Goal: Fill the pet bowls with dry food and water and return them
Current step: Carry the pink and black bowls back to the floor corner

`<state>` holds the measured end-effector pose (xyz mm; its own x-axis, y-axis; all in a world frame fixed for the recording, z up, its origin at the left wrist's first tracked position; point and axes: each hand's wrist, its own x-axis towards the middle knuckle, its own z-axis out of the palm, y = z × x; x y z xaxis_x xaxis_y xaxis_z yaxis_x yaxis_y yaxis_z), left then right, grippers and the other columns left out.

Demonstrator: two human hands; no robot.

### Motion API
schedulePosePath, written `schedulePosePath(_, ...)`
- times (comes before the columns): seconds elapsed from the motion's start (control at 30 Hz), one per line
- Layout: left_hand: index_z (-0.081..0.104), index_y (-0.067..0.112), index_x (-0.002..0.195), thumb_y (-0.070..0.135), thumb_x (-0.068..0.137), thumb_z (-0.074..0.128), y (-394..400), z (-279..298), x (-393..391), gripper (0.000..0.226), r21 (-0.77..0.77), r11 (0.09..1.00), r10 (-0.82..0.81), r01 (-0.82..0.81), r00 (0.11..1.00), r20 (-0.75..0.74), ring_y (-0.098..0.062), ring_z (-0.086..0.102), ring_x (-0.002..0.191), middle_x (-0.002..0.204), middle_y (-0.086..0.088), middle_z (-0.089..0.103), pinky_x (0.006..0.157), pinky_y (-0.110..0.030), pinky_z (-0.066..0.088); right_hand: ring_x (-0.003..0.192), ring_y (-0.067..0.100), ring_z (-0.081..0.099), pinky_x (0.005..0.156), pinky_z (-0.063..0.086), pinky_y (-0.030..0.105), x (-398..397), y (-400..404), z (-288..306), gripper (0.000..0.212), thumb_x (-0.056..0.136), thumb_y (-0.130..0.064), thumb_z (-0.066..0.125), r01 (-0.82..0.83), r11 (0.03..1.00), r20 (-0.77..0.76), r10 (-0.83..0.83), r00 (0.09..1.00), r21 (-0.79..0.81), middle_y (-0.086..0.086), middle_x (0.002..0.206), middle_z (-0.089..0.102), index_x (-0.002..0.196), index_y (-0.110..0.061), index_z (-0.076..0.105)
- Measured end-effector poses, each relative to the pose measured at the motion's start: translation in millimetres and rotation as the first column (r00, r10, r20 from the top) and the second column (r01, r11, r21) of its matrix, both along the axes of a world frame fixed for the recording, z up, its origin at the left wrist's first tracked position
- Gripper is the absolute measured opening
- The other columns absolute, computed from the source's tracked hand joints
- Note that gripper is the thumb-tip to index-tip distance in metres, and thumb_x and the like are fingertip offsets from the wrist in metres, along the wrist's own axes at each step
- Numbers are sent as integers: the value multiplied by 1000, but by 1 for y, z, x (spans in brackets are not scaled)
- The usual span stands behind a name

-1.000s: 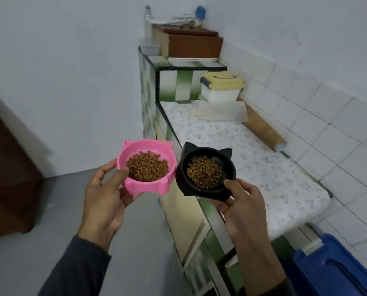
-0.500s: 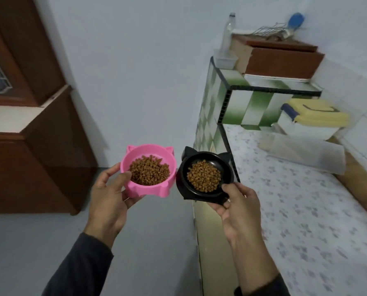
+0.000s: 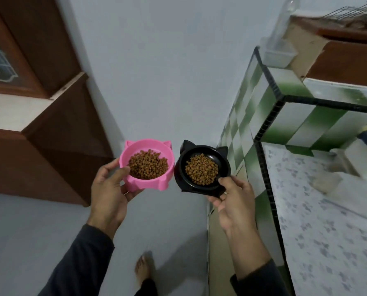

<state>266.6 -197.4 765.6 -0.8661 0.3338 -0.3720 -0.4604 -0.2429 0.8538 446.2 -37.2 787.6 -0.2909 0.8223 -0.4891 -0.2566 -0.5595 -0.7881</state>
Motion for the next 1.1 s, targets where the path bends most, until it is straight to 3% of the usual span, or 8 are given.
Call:
schedulePosePath(0.23,62,15,128,4,99,57,60,-15,-88,31,-31,999,-40,39,999,-28,-27,74,94,127,-8,70,85,-54,61,103,35,70,74,62,51,-88,61,-18,38,91,6,60,-6,1000,8,6,1000,-5,20,118,65,125,-8,49)
schedulePosePath(0.37,60,14,131,2,99,56,93,-22,-143,34,-50,996,-70,69,997,-21,-29,73,97,130,-8,68,91,-60,58,102,32,69,65,61,42,-144,91,-29,35,92,6,59,21,1000,40,-21,999,0,19,119,63,122,-11,50)
schedulePosePath(0.53,58,13,133,0,97,57,131,-45,-202,38,-65,995,-82,81,997,-7,-27,74,93,132,-10,67,79,-50,60,108,36,66,66,60,40,-200,129,-51,38,90,5,59,38,999,62,-36,997,-37,20,125,58,121,-16,51)
schedulePosePath(0.63,55,12,136,-2,96,57,156,-62,-227,42,-55,994,-88,89,996,26,-21,76,83,125,-8,70,70,-42,62,108,37,65,59,58,36,-227,158,-67,39,89,6,59,46,998,70,-43,997,-44,21,125,59,121,-15,51)
schedulePosePath(0.73,54,11,138,-4,96,56,183,-82,-245,45,-60,994,-85,88,995,52,-18,76,80,118,-3,72,65,-37,61,107,36,66,63,59,38,-250,187,-88,42,87,7,61,58,997,92,-53,994,-50,20,123,60,124,-13,52)
schedulePosePath(0.93,50,9,141,-4,96,54,235,-131,-273,47,-98,992,-68,77,994,89,-22,74,81,94,10,79,76,-44,58,108,36,65,74,62,51,-285,242,-147,44,86,7,60,36,995,136,-24,990,-88,17,126,60,124,-15,53)
schedulePosePath(1.0,50,9,140,-4,96,54,249,-150,-281,46,-107,991,-73,82,993,90,-23,74,83,93,12,79,79,-46,58,109,36,64,78,61,55,-293,256,-168,45,87,6,60,32,993,146,-16,989,-110,16,126,59,125,-16,53)
schedulePosePath(1.1,50,10,139,-7,95,54,271,-182,-294,48,-131,989,-58,76,989,133,-31,72,90,105,0,76,81,-48,58,112,35,64,79,61,50,-306,279,-200,46,86,6,60,35,990,165,-12,986,-135,16,127,59,126,-15,53)
